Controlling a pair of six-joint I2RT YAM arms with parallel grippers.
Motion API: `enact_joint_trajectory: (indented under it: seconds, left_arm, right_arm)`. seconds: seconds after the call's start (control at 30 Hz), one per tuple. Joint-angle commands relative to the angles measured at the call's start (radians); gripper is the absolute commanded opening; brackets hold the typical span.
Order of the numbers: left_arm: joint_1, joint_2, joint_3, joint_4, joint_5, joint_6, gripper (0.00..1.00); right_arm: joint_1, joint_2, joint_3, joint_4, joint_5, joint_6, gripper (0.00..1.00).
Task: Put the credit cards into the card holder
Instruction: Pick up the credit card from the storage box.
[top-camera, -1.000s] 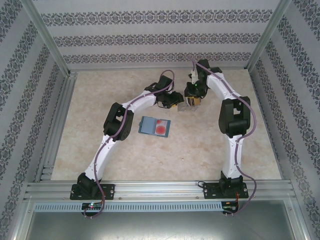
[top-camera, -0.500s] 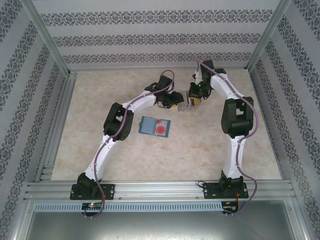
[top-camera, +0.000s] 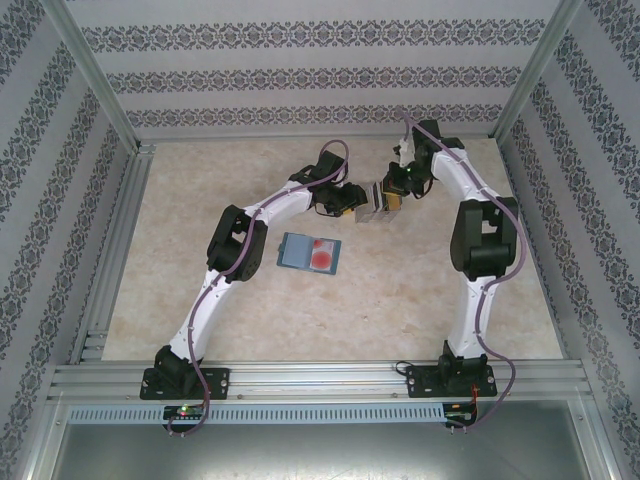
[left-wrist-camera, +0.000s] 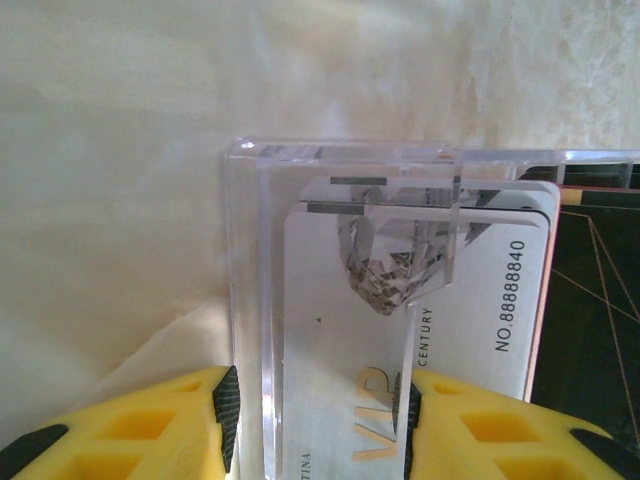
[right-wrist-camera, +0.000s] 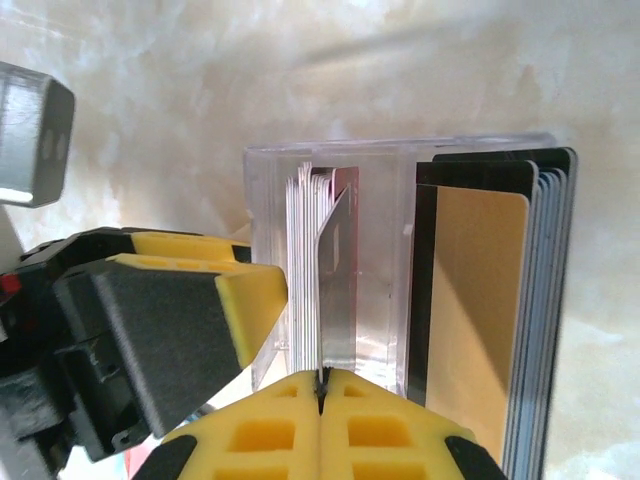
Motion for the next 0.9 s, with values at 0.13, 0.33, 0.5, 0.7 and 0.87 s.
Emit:
enact_joint_trajectory:
  seconds: [0.13, 0.33, 0.5, 0.7, 0.87]
  left_arm:
    - [-0.014, -0.020, -0.006, -0.146, -0.044, 0.024, 0.47]
    - [-0.012, -0.080, -0.009, -0.186, -0.064, 0.052, 0.49]
    - [-0.006, -0.167, -0.021, -0.230, -0.079, 0.092, 0.51]
    - [0.013, -0.322, -0.095, -0.295, -0.113, 0.163, 0.53]
    - [0.061, -0.503, -0.315, -0.240, -0.126, 0.176, 0.53]
  right_arm:
    - [-0.036, -0.176, -0.049, -0.022, -0.054, -0.004, 0.00]
    - [-0.049, -0.281, -0.128, -0.007, -0.101, -0.001, 0.00]
    - [-0.058, -0.375, -0.239, 0.049, -0.194, 0.035, 0.00]
    - [-0.054, -0.492, -0.394, 0.169, -0.324, 0.125, 0.00]
    - [0.006, -0.552, -0.547, 0.292, -0.388, 0.197, 0.01]
